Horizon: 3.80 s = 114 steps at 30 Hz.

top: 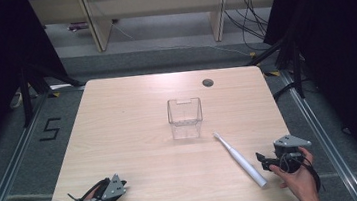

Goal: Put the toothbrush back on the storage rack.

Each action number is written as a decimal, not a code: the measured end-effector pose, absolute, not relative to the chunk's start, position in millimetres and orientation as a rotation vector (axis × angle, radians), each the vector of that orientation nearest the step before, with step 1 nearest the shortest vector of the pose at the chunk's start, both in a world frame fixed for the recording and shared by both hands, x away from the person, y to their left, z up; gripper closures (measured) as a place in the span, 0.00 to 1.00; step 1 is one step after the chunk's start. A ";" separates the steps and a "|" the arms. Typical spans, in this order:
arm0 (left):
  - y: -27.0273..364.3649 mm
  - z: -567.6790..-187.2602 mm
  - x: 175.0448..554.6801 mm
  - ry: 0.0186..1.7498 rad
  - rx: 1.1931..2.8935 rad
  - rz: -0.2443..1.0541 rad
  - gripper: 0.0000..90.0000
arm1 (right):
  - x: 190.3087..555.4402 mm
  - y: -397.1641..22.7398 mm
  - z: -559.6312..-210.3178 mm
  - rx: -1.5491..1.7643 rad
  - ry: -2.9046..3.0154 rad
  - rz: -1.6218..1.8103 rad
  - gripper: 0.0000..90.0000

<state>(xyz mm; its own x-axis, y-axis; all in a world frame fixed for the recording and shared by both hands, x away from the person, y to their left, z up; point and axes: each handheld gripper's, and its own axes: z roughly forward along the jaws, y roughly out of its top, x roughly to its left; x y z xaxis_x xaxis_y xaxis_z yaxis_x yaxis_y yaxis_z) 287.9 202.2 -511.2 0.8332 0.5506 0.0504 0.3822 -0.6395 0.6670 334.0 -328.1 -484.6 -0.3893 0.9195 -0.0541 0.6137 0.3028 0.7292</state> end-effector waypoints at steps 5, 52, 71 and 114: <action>202.4 -511.0 288.3 0.671 2.343 0.331 0.18 | 335.2 -328.7 -485.1 1.317 2.135 0.857 0.29; 204.4 -509.3 289.6 0.664 2.354 0.336 0.17 | 360.1 -273.5 -448.2 1.167 2.351 0.817 0.38; 203.7 -509.7 290.1 0.652 2.368 0.326 0.17 | 372.3 -250.7 -456.1 1.145 2.612 0.614 0.41; 204.0 -509.3 290.9 0.654 2.363 0.321 0.17 | 394.8 -240.2 -476.1 1.102 2.814 0.387 0.69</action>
